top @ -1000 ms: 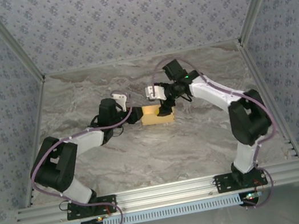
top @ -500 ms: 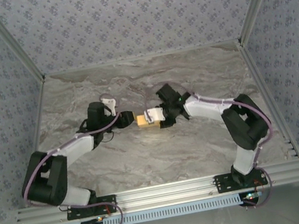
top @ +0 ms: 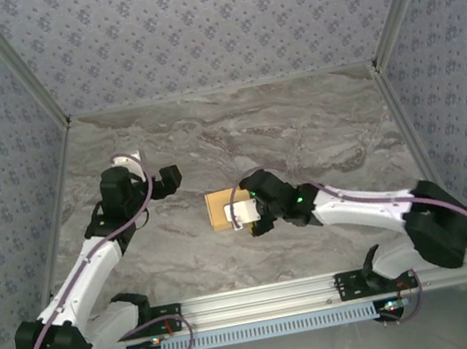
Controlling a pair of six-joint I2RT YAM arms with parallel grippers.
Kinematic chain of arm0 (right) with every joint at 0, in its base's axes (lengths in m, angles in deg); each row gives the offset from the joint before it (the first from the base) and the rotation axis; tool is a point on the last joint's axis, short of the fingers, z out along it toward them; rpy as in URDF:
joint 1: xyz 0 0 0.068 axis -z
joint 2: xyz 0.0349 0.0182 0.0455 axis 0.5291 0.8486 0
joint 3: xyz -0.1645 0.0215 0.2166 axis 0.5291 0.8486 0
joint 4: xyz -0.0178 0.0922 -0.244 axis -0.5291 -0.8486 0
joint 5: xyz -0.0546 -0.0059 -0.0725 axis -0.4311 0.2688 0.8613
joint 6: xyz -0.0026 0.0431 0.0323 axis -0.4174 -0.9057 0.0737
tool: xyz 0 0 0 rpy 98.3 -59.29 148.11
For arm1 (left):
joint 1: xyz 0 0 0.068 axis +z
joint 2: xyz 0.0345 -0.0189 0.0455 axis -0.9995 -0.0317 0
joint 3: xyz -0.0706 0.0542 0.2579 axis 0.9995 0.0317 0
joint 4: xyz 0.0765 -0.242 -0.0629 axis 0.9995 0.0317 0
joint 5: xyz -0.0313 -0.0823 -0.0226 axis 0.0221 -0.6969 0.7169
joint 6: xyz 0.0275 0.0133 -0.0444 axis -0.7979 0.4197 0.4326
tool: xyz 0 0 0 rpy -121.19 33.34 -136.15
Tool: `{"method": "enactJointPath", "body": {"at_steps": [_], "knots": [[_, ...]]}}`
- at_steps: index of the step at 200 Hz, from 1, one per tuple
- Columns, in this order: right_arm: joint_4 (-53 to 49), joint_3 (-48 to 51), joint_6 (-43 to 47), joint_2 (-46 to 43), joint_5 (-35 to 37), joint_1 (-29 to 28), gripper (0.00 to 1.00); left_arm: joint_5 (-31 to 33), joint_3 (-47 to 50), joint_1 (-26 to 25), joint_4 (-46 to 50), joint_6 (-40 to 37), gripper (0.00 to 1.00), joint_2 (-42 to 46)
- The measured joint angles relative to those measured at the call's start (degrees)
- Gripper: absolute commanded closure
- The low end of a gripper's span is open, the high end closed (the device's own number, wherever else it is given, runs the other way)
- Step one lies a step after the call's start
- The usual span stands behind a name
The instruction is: Fold the paper box
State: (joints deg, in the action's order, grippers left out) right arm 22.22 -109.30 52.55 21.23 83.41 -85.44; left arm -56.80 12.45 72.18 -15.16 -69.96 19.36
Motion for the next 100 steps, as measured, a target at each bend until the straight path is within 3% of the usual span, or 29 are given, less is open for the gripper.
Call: {"method": "enactJointPath", "body": {"at_steps": [23, 51, 72, 100], "knots": [[-4.09, -0.66, -2.91, -7.32, -8.0, 2.78, 0.0, 6.14, 1.73, 0.26, 0.15, -2.89, 0.01, -0.37], [-1.18, 0.81, -10.29, -16.2, -14.29, 12.28, 0.0, 12.68, 4.9, 0.26, -1.88, -8.17, 0.01, -0.35], [7.04, 5.25, -19.52, -24.0, -12.31, 21.59, 0.0, 15.34, 8.37, 0.28, -6.05, -14.34, 0.01, -0.31], [15.8, 10.99, -30.95, -29.22, -2.56, 32.17, 0.0, 16.83, 15.19, 1.16, -15.56, -21.49, 0.01, -0.35]]}}
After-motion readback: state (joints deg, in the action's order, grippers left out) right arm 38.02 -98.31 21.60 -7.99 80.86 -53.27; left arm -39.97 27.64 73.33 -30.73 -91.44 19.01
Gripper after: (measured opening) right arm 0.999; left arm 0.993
